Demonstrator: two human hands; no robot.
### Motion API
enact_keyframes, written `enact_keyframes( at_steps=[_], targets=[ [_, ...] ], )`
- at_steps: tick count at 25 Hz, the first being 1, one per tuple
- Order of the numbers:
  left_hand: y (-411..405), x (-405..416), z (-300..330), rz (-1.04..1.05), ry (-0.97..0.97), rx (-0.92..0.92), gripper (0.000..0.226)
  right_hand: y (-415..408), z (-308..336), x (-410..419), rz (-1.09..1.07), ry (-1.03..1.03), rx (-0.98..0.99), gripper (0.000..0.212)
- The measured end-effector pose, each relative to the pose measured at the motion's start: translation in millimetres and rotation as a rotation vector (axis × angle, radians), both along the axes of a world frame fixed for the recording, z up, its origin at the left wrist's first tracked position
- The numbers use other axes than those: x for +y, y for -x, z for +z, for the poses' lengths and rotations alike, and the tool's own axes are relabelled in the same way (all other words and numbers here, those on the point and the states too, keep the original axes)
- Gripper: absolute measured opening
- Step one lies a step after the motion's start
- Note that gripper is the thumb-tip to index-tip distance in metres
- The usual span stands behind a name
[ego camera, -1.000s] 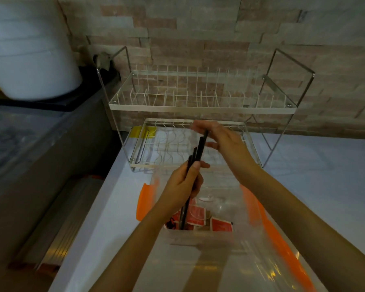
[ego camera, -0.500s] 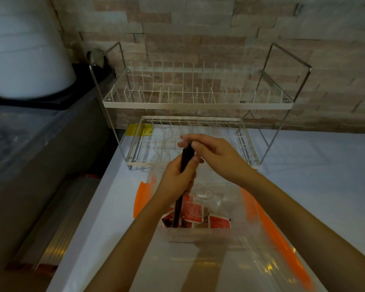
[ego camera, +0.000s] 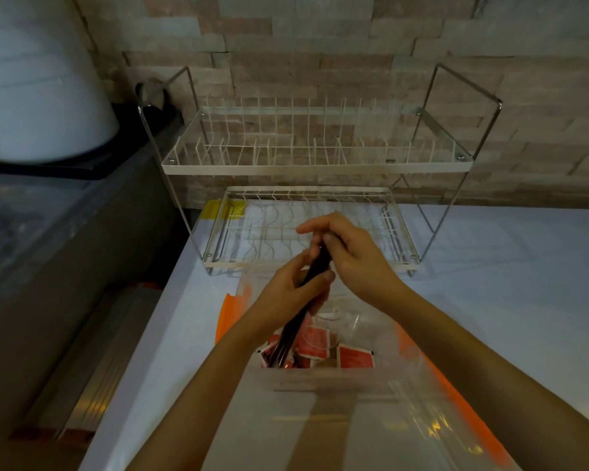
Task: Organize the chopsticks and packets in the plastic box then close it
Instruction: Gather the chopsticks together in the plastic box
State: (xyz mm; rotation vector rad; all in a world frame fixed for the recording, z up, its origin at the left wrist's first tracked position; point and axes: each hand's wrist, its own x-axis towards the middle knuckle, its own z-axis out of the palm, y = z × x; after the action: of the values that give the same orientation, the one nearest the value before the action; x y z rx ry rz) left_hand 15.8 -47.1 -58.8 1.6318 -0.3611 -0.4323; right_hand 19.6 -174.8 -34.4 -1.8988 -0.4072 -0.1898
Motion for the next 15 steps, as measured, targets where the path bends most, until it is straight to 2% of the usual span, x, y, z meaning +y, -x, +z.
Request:
enact_keyframes(
  at_steps=[3,5,8,12,13,15],
  targets=[
    [4,5,-6,-0.043,-0.102,-0.034,0.018,-6,3,-8,-0.024,-0.115,0.044,0.045],
    [3,7,-9,-0.031,-0.12,-0.018,0.026,-7,6,-13,-0.027,-0.107,0.046,0.044],
    [0,6,-11,0.03,-0.184,-0.071,0.032,-6,6,-17,-0.011,-0.111,0.07,0.032],
    [-3,13,-12,0.13,-0.107,-0.031,0.035,-10,5,-29,-0.073,-0.42,0.246,0.022],
    [-4,16,-10,0.162,-0.069,-0.009,0.036,-10,5,-33,-0.111,-0.413,0.285,0.023],
    [-5,20,-7,0.199,-0.013,0.008,0.037,-6,-3,-40,-0.107,-0.124,0.311,0.026]
  ],
)
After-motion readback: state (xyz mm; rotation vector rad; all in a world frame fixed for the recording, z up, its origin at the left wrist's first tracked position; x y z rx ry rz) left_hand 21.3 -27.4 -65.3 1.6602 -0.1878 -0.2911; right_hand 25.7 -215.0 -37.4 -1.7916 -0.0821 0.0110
